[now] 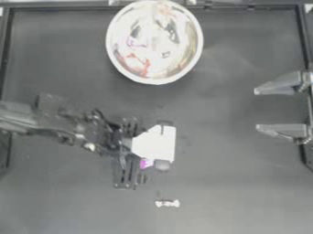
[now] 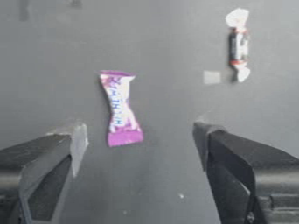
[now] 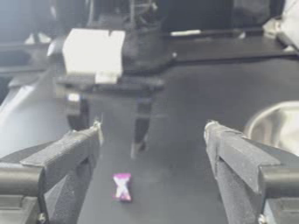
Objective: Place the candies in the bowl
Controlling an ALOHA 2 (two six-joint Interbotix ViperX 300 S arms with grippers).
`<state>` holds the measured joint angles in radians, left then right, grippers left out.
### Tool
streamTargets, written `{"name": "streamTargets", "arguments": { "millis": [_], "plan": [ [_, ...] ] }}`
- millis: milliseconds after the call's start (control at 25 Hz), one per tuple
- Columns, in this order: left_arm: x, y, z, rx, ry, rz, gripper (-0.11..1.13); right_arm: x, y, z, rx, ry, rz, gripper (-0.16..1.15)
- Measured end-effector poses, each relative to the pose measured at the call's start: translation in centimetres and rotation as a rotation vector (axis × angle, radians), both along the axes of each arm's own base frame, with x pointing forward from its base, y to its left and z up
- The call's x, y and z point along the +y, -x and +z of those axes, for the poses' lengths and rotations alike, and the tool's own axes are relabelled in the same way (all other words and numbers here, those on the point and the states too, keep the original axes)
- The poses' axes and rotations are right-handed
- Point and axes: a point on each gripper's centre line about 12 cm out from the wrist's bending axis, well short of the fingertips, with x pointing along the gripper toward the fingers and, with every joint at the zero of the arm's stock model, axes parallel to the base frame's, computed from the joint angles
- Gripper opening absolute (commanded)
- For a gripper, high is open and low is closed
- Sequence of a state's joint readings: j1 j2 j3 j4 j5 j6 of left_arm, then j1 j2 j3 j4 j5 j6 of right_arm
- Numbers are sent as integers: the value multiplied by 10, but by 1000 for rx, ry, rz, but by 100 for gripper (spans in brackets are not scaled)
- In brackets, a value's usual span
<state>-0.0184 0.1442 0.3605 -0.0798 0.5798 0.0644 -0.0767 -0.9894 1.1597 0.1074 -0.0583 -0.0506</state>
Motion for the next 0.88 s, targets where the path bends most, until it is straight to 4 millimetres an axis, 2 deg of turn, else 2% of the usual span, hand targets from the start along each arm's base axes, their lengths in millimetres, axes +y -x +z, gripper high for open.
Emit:
{"name": "streamTargets", "arguments": {
  "millis": [440,880],
  "plan": [
    [5,-9,-35,44,-36,-8,101,1,0,2,-14,0,6,99],
    [18,-16,-50,49,-49,6,101,4,-1,3,-29,-1,19,99]
  ]
}}
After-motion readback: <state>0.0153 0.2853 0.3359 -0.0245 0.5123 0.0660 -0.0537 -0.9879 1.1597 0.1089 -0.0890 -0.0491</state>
